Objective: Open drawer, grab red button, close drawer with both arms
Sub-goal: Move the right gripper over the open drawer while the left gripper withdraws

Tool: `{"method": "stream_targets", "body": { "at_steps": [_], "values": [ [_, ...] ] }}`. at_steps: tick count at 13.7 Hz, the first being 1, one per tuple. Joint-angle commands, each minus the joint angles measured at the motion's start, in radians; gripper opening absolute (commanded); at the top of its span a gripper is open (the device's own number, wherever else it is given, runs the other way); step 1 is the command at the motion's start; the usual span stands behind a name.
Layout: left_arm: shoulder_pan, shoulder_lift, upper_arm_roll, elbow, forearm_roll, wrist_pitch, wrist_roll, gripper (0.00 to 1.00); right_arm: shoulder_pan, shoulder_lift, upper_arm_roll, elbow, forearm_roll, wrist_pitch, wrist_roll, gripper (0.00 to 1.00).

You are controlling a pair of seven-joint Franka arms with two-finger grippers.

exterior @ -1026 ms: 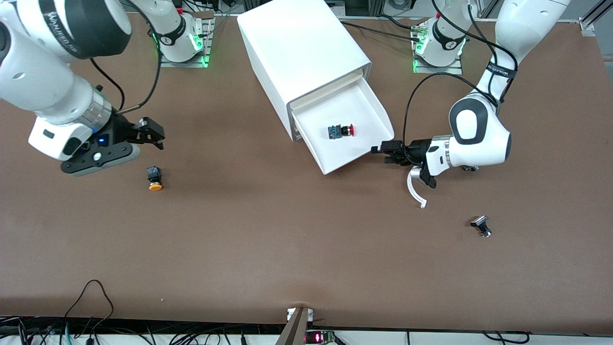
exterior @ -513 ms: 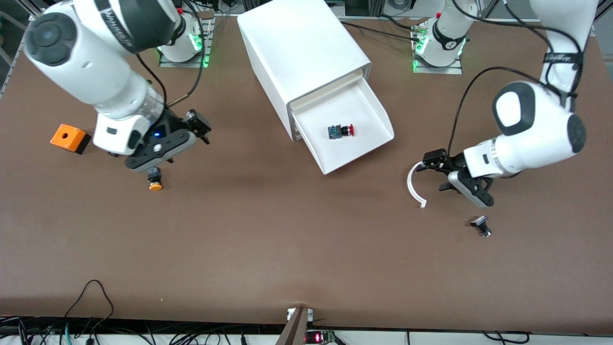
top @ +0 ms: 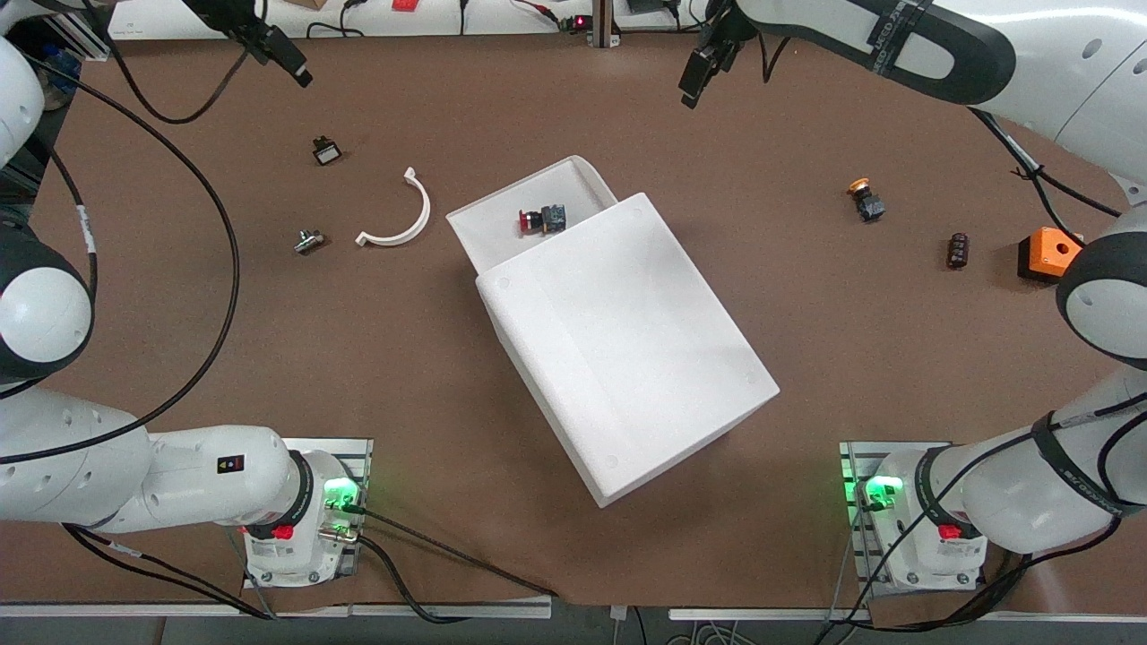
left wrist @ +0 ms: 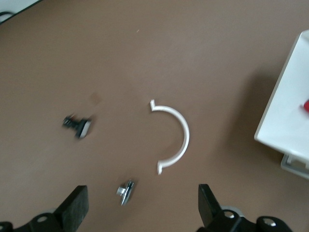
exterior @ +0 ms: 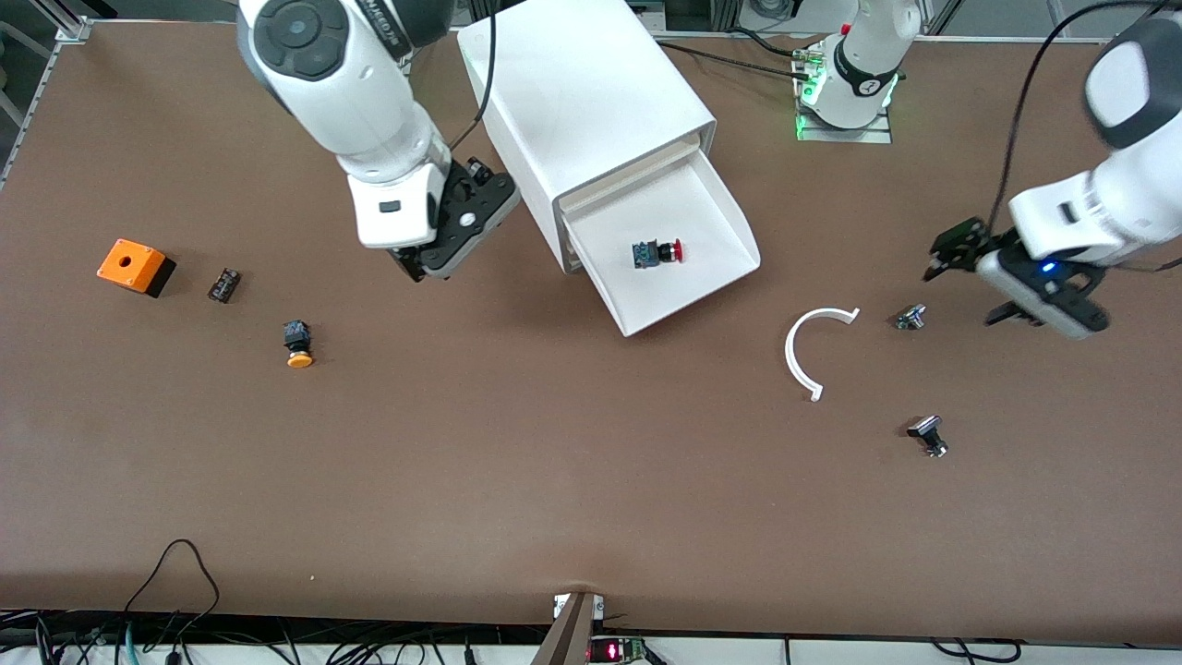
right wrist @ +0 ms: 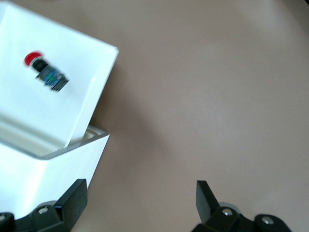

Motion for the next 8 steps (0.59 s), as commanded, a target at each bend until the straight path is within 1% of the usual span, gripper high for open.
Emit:
{"method": "stream_targets", "body": {
  "at_steps": [1,3,5,7,8],
  "values": [
    [-0.004,-0.001,0.019,0.093,0.098,-0.14,-0.079,1.0,0.043,0.071,-0.008,0.073,0.01,0.002,-0.183,1.0],
    [-0.013,-0.001,0.019,0.139,0.192,-0.226,-0.169,1.0,0.092,0.108,-0.009,0.096,0.004,0.003,-0.278,1.0],
    [-0.013,-0.004,0.048,0.142,0.184,-0.243,-0.203,1.0,0.155,0.146,-0.011,0.113,-0.029,0.023,-0.282,1.0],
    [-0.013,-0.004,0.056,0.142,0.183,-0.245,-0.208,1.0,0.188,0.22,-0.011,0.171,-0.074,0.069,-0.34,1.0],
    [-0.013,-0.004,0.056,0.142,0.181,-0.246,-0.209,1.0,0.195,0.266,-0.009,0.209,-0.077,0.085,-0.396,1.0]
  ]
}}
